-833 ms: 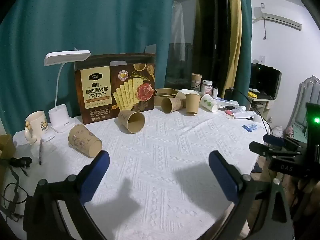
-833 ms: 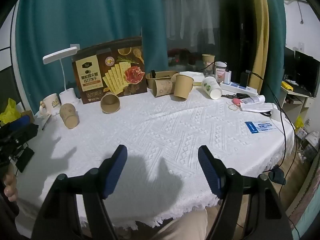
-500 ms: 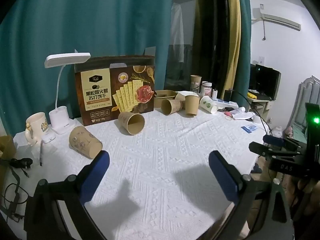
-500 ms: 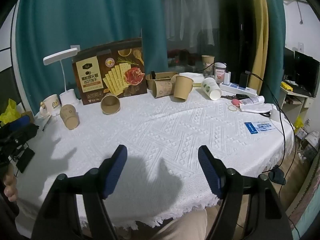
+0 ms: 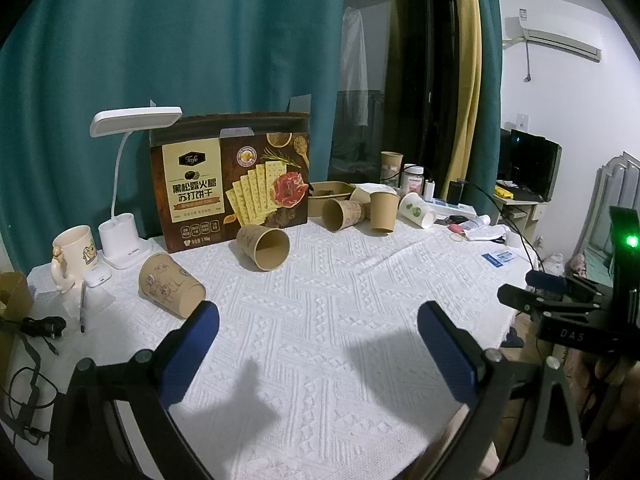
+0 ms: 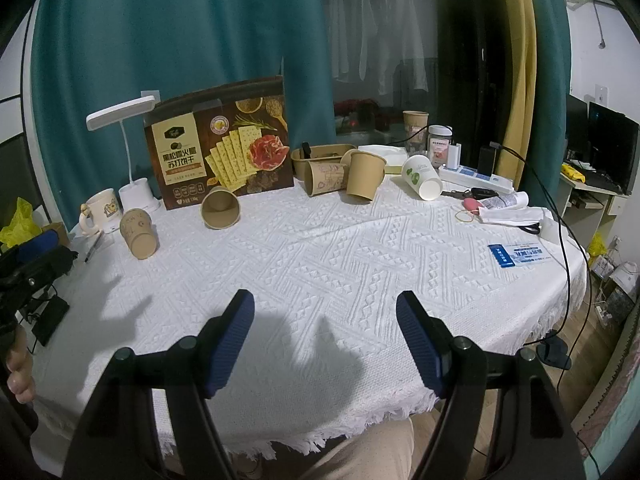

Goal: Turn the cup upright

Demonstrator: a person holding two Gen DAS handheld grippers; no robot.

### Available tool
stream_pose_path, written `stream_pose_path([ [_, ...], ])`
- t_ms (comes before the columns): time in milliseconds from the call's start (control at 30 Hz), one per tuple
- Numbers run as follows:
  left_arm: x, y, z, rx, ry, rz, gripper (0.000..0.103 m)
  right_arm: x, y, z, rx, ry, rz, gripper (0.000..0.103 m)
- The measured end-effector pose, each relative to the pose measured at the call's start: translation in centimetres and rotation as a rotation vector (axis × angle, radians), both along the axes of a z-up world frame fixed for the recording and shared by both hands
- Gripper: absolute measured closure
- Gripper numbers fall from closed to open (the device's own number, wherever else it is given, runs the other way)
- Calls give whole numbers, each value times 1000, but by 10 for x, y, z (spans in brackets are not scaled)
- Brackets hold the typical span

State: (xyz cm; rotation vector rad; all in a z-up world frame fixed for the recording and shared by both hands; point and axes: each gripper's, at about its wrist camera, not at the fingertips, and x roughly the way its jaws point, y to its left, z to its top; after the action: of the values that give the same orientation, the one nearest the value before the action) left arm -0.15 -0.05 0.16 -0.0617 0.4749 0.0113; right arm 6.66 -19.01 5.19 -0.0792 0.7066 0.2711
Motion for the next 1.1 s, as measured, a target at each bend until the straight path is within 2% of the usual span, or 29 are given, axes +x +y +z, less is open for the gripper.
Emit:
stream_pose_path([
  [1100, -1, 0, 0, -1, -4, 0, 3, 1, 0, -3, -1, 5, -1, 32],
])
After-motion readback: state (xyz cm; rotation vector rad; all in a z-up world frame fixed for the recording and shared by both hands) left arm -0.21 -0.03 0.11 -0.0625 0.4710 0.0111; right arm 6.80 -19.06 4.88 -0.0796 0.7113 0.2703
